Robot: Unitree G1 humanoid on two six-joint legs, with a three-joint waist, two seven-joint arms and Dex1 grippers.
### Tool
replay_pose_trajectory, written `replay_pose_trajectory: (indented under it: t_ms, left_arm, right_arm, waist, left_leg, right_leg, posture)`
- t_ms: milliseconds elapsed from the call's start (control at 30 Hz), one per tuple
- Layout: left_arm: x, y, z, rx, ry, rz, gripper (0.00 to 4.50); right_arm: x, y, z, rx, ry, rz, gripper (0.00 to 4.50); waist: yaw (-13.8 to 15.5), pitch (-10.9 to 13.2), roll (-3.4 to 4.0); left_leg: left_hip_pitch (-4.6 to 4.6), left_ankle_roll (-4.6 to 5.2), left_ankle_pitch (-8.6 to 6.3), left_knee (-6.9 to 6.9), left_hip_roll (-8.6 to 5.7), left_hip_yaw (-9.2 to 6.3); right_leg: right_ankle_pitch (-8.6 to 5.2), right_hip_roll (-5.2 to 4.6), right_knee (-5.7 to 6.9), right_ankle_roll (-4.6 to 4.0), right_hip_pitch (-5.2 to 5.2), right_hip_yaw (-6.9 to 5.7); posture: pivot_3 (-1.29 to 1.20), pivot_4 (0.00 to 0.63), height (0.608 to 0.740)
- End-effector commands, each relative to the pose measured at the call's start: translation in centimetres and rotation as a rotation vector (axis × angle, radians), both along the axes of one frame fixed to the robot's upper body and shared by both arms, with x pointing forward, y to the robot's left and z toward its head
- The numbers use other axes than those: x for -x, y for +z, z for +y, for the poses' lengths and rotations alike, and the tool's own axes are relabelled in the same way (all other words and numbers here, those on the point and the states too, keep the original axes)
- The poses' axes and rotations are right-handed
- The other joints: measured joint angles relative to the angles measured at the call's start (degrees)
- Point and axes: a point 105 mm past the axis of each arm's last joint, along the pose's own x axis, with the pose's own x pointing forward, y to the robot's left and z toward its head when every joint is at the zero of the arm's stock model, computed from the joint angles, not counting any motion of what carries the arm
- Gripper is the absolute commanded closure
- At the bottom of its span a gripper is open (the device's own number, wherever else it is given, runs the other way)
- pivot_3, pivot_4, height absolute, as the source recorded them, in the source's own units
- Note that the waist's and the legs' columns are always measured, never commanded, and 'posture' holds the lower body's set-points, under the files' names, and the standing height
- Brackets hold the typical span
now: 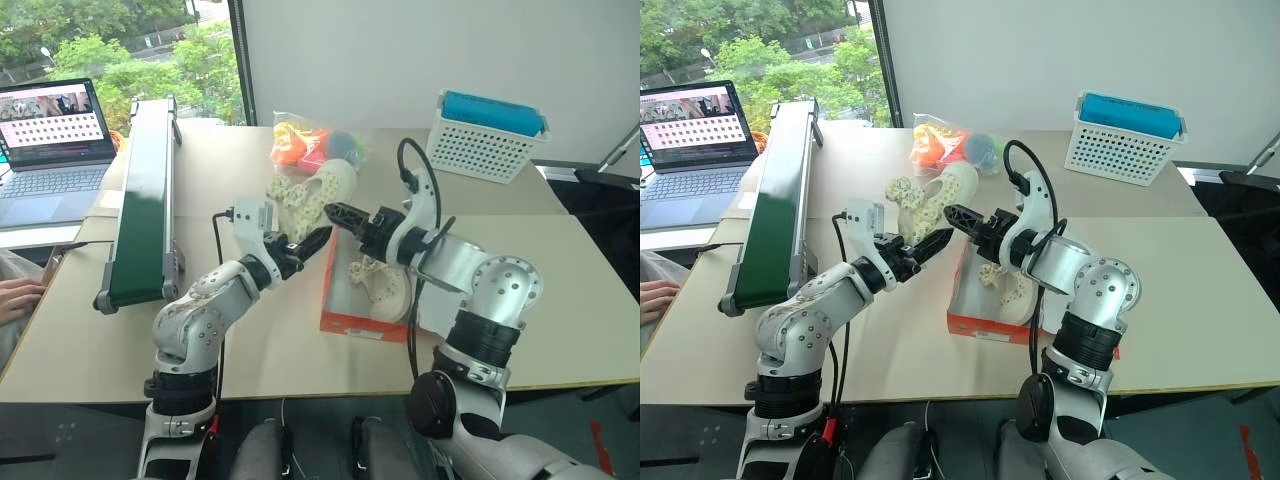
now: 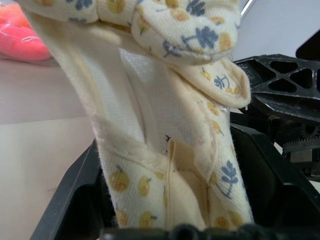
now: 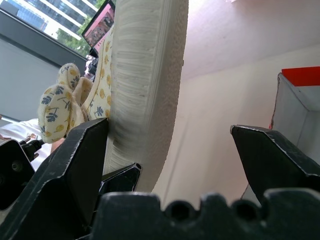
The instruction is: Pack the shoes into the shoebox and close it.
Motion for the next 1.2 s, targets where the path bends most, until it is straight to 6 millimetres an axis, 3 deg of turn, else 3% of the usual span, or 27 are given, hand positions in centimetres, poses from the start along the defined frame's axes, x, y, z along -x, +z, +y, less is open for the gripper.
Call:
replay_pose_trajectory:
  t_ms: [33,267,400,533,567,733,867,1067,1200]
  left_arm:
    - [0.3,2.3,-0.2,0.026,-0.008,-0.097,1.52]
    - [0.5,1.6,-0.5,-0.025,-0.016,-0.086,1.52]
    - [0.6,0.8,-0.8,-0.114,-0.019,-0.103,1.52]
    - [0.9,0.4,-0.9,-0.155,-0.030,-0.126,0.13]
    - [0.9,0.3,-0.8,-0.165,-0.031,-0.131,0.04]
    - [1.2,-1.2,1.3,-0.201,-0.006,-0.089,0.04]
    - [1.7,-2.3,2.4,-0.240,-0.005,-0.070,0.04]
    - [2.0,-3.2,2.3,-0.257,-0.033,-0.054,0.04]
    - [1.9,-3.4,2.0,-0.254,-0.045,-0.053,0.04]
  right_arm:
    - [0.9,0.6,1.5,-0.072,0.034,-0.025,1.64]
    - [0.7,0.9,1.6,-0.081,0.030,-0.034,3.91]
    - [0.5,1.2,1.5,-0.097,0.024,-0.040,3.91]
    - [0.2,1.5,1.3,-0.117,-0.006,-0.043,3.93]
    - [0.0,1.6,1.1,-0.124,-0.020,-0.045,3.93]
    - [-1.9,2.8,-2.3,-0.151,-0.182,-0.068,3.93]
    - [-2.1,3.8,-4.4,-0.087,-0.191,-0.093,3.93]
    - [-0.5,4.6,-6.8,0.161,0.006,-0.035,3.93]
    - [0.1,3.1,-7.3,0.258,0.095,0.040,3.93]
  waist:
    - [0.0,0.0,0.00]
    - [0.0,0.0,0.00]
    - [0.0,0.0,0.02]
    - [0.0,0.0,0.03]
    - [0.0,0.0,0.03]
    - [0.0,0.0,0.05]
    - [0.0,0.1,0.17]
    - [0.1,0.1,0.23]
    - [0.0,0.1,0.23]
  left_leg:
    - [0.00,0.00,0.00,0.00,0.00,0.00]
    - [-0.01,0.00,0.00,-0.02,0.00,0.00]
    - [0.00,0.00,0.00,-0.04,0.00,0.00]
    - [-0.02,0.00,0.00,-0.08,0.00,0.02]
    - [-0.01,0.00,0.00,-0.10,0.01,0.01]
    - [-0.02,-0.01,0.00,-0.14,0.01,0.04]
    - [-0.09,-0.01,0.01,-0.19,0.01,0.12]
    - [-0.56,0.00,0.05,-0.14,0.01,0.17]
    - [-0.55,0.04,0.04,-0.15,0.00,0.17]
  right_leg:
    - [0.00,0.00,0.00,0.00,-0.01,0.00]
    - [0.00,0.00,-0.04,0.01,0.00,0.00]
    - [-0.01,0.00,-0.05,0.00,-0.01,0.01]
    - [-0.01,0.00,-0.06,0.00,-0.05,0.03]
    - [-0.01,0.00,-0.06,0.00,-0.05,0.03]
    - [-0.01,0.00,-0.06,0.00,-0.11,0.07]
    - [-0.01,-0.01,-0.06,0.00,-0.27,0.14]
    - [0.00,-0.03,0.01,-0.01,-0.74,0.18]
    - [0.00,-0.02,-0.03,-0.01,-0.72,0.20]
  posture:
    - [0.00,0.150,0.708]
    - [0.00,0.150,0.708]
    - [0.00,0.150,0.708]
    - [0.00,0.150,0.708]
    - [0.00,0.150,0.708]
    - [0.00,0.150,0.708]
    - [0.00,0.150,0.708]
    - [0.00,0.150,0.708]
    - [0.00,0.150,0.708]
